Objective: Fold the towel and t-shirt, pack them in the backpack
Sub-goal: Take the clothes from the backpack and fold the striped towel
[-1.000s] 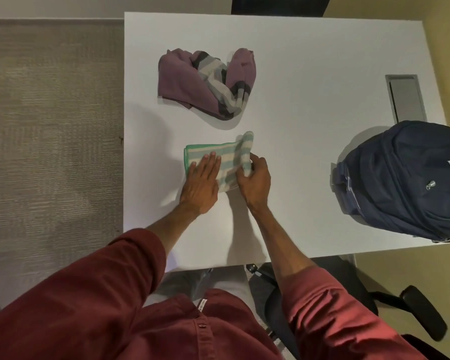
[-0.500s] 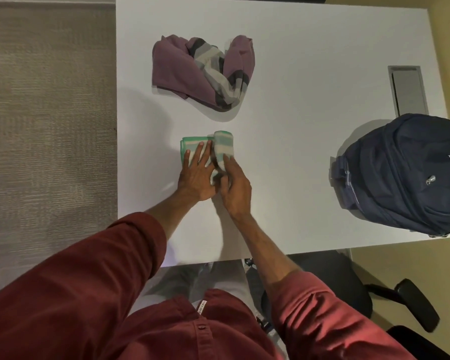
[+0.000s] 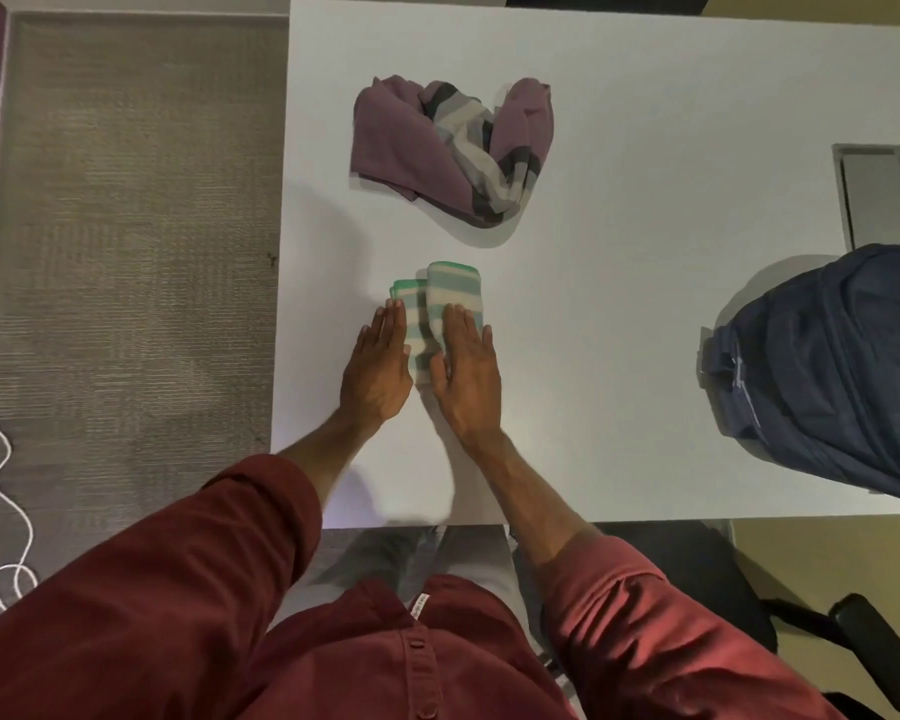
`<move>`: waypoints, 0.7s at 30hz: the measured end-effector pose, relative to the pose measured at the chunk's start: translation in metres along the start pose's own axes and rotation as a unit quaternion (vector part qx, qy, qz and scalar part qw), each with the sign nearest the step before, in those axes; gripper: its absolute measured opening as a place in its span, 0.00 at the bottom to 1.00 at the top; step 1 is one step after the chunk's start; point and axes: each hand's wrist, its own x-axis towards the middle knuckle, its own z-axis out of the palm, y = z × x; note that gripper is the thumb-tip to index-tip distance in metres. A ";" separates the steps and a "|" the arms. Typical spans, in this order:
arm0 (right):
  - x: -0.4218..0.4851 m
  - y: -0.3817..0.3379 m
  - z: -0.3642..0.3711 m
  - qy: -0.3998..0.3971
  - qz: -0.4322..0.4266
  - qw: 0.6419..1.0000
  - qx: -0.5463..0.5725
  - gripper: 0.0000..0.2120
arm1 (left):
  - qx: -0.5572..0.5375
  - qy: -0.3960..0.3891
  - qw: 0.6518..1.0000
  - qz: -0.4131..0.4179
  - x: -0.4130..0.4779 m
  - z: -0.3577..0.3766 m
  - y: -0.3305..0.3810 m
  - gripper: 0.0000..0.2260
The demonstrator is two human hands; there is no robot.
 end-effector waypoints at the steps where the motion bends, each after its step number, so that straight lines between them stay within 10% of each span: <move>1: 0.000 -0.003 0.005 -0.001 -0.006 1.000 -0.002 0.27 | 0.014 -0.005 1.000 0.008 0.001 -0.002 -0.002 0.35; 15: -0.009 -0.004 0.067 -0.039 -0.015 0.996 -0.076 0.33 | -0.050 -0.052 0.997 0.025 0.003 -0.027 -0.024 0.52; 21: -0.013 -0.008 0.071 -0.068 -0.064 0.976 -0.197 0.41 | 0.035 0.073 0.997 0.010 0.022 -0.043 -0.018 0.45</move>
